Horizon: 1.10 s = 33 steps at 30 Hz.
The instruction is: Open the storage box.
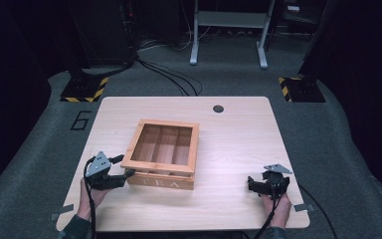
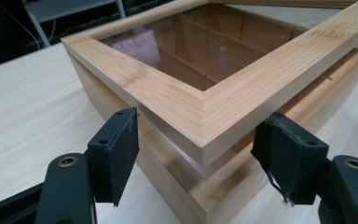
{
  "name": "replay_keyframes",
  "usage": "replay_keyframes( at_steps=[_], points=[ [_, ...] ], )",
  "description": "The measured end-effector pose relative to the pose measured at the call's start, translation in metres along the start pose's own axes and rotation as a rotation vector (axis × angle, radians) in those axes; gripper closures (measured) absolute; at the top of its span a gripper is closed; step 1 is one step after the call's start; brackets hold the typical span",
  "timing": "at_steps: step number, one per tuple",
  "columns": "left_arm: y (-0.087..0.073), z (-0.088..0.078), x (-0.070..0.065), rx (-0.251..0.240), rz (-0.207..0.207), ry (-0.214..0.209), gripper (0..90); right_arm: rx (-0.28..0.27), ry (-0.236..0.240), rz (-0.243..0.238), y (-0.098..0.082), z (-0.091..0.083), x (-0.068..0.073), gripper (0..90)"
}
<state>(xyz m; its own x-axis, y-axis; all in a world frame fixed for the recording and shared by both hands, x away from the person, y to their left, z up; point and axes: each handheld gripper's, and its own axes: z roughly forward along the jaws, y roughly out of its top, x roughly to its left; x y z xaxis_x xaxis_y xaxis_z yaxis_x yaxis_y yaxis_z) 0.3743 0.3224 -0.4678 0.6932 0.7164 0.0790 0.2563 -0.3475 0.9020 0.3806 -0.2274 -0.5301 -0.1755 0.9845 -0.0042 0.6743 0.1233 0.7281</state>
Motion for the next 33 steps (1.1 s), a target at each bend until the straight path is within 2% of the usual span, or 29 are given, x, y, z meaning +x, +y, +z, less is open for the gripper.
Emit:
replay_keyframes(
  at_steps=[7, 16, 18, 22, 28, 30, 33],
  points=[
    [0.007, 0.003, 0.005, -0.012, 0.026, 0.016, 27.3, 0.000, 0.000, 0.000, 0.000, 0.000, 0.000, 3.3],
    [0.024, 0.002, 0.012, -0.045, 0.066, 0.001, 27.0, 0.001, 0.001, 0.000, 0.000, 0.000, 0.000, 3.3],
    [0.029, 0.002, 0.012, -0.046, 0.094, -0.001, 27.6, 0.001, 0.000, 0.001, 0.000, 0.000, 0.000, 3.3],
    [0.039, 0.001, 0.015, -0.061, 0.105, -0.006, 27.9, 0.001, 0.001, 0.001, 0.000, 0.000, 0.000, 3.3],
    [0.051, 0.000, 0.022, -0.080, 0.138, -0.003, 34.1, -0.003, 0.002, -0.005, 0.000, 0.000, 0.000, 3.3],
    [0.054, -0.001, 0.023, -0.070, 0.151, 0.001, 34.8, 0.007, 0.000, 0.013, 0.000, 0.000, 0.001, 3.3],
    [0.058, -0.001, 0.023, -0.061, 0.161, 0.001, 35.7, 0.005, -0.001, 0.013, 0.000, 0.000, 0.001, 3.3]
  ],
)
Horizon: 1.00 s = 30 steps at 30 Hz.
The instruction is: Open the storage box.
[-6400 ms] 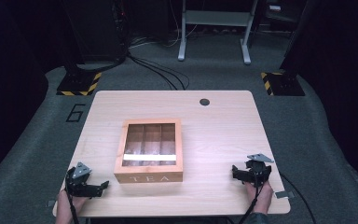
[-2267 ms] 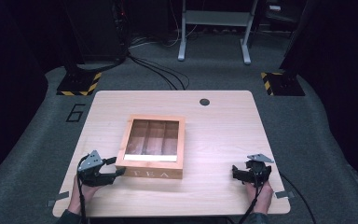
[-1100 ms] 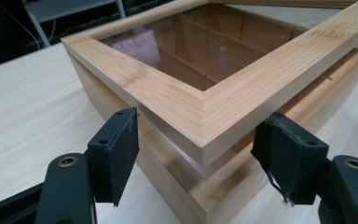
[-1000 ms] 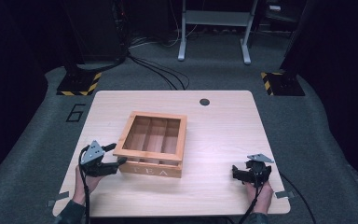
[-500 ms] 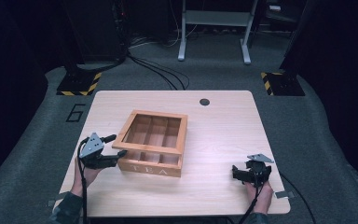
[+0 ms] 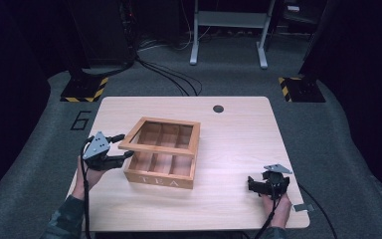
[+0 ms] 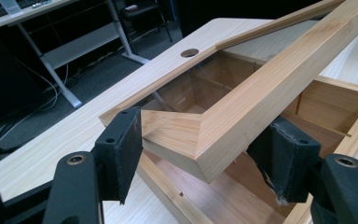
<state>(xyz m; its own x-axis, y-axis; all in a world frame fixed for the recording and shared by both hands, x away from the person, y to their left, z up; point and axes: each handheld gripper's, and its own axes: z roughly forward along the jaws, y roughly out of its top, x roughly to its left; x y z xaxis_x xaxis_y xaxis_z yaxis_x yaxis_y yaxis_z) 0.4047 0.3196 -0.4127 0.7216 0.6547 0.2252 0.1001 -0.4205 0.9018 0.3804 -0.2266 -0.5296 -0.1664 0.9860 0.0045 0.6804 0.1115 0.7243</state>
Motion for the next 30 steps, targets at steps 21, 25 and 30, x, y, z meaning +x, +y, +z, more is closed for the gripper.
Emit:
replay_keyframes(
  at_steps=[21, 25, 30],
  points=[
    [0.034, 0.000, 0.033, 0.023, -0.010, -0.050, 46.6, -0.003, 0.001, 0.003, 0.000, 0.000, 0.000, 3.3],
    [0.040, 0.002, 0.037, 0.020, -0.015, -0.051, 47.0, -0.001, 0.000, 0.001, 0.000, 0.000, 0.000, 3.3],
    [0.045, 0.004, 0.041, 0.014, -0.019, -0.049, 47.0, -0.003, 0.001, 0.003, 0.000, 0.000, 0.000, 3.3]
  ],
)
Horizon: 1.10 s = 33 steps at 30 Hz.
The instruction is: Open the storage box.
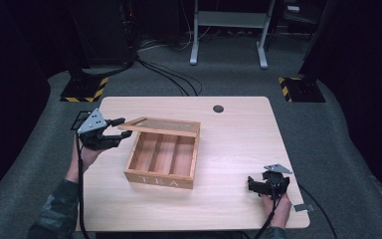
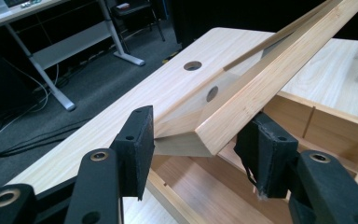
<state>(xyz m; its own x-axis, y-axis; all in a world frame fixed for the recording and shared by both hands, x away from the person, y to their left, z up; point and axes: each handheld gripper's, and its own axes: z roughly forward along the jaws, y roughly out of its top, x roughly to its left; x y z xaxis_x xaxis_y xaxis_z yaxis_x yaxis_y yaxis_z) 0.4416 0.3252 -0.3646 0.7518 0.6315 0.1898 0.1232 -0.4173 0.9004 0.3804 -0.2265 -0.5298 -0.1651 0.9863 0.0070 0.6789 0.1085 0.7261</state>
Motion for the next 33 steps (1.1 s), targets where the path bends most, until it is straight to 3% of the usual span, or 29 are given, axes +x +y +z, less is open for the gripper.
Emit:
replay_keyframes(
  at_steps=[8, 12, 31, 33],
  points=[
    [0.006, 0.011, 0.003, 0.008, 0.025, 0.016, 47.6, 0.000, 0.000, 0.000, 0.000, 0.000, 0.000, 3.3],
    [0.011, 0.013, 0.008, -0.001, 0.017, 0.017, 49.4, 0.000, 0.002, 0.000, 0.000, 0.000, 0.000, 3.3],
    [0.036, 0.023, 0.034, 0.033, 0.016, -0.019, 57.0, 0.003, 0.001, 0.000, 0.000, 0.000, -0.001, 3.6],
    [0.038, 0.024, 0.035, 0.041, 0.030, -0.014, 57.4, 0.002, 0.000, 0.001, 0.000, 0.000, -0.001, 3.6]
  ],
)
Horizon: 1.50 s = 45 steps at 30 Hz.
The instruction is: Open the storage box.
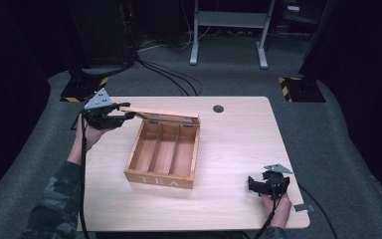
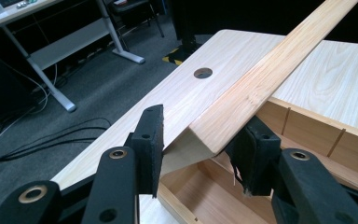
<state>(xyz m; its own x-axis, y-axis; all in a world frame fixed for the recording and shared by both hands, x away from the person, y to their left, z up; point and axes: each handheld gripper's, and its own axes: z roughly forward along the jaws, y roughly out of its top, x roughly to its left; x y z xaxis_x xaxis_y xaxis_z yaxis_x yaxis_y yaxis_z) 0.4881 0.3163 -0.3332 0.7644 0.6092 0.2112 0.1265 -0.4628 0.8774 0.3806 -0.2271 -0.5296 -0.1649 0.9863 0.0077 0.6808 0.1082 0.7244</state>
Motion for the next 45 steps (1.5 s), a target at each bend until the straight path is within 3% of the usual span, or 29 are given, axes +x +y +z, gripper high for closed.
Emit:
replay_keyframes(
  at_steps=[15, 45],
  points=[
    [0.010, 0.004, 0.010, 0.029, 0.001, -0.011, 59.9, 0.001, 0.001, 0.000, 0.000, 0.000, 0.000, 3.5],
    [0.013, 0.005, 0.013, 0.040, 0.001, -0.005, 61.6, 0.001, 0.000, 0.000, 0.000, 0.000, 0.000, 3.6]
  ],
)
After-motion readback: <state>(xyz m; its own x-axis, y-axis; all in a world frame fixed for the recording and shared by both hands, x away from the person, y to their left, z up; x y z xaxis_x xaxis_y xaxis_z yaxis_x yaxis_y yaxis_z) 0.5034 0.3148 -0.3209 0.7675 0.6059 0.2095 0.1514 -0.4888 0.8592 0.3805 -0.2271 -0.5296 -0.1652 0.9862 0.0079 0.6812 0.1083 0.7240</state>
